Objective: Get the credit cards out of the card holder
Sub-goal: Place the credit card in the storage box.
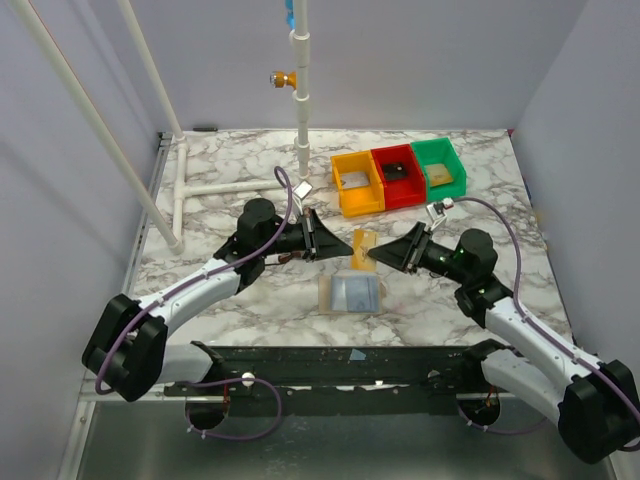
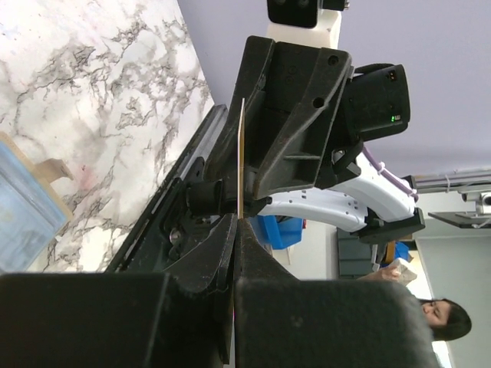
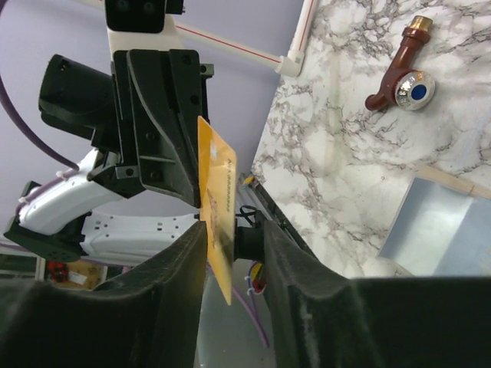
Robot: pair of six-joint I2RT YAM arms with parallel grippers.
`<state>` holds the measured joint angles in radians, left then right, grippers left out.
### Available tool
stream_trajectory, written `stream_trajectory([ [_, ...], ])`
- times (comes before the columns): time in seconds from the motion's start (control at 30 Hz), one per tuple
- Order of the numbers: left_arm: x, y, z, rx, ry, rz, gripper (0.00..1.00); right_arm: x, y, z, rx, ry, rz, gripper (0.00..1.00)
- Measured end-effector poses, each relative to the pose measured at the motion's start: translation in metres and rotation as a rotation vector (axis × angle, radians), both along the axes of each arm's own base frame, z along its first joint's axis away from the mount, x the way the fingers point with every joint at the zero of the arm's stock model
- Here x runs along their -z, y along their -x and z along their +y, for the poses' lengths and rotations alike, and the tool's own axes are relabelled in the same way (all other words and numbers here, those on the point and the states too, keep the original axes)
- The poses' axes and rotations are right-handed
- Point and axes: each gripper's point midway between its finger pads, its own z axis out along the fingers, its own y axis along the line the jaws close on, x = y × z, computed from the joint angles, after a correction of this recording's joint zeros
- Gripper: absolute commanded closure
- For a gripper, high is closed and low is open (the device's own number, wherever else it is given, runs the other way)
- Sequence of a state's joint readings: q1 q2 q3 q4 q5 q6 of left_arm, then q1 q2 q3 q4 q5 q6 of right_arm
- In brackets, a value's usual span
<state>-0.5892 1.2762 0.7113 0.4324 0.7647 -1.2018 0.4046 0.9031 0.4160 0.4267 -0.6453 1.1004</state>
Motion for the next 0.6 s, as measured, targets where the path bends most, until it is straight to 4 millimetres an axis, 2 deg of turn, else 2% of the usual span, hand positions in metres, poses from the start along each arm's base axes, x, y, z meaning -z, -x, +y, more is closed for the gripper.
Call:
stream_trajectory([
  [0.17, -0.001, 0.0, -0.001, 0.006, 0.009, 0.002, 1.0, 0.003, 0.001, 0.002, -0.015, 0.004, 0.013, 0.85],
  [0.23, 0.0, -0.001, -0.001, 0.007, 0.009, 0.007, 0.98, 0.003, 0.001, 0.002, -0.018, 0.002, 0.012, 0.98],
  [0.3, 0.001, -0.001, -0.001, 0.006, 0.006, 0.012, 0.78, 0.002, 0.002, 0.002, -0.018, 0.0, 0.012, 0.99],
  [0.4, 0.008, -0.003, 0.0, 0.001, -0.012, 0.026, 0.61, -0.002, 0.001, 0.002, -0.018, -0.006, 0.005, 0.99],
  [0.6, 0.027, -0.002, 0.006, -0.019, -0.096, 0.033, 0.49, -0.006, -0.008, 0.0, 0.026, -0.001, 0.014, 0.99],
])
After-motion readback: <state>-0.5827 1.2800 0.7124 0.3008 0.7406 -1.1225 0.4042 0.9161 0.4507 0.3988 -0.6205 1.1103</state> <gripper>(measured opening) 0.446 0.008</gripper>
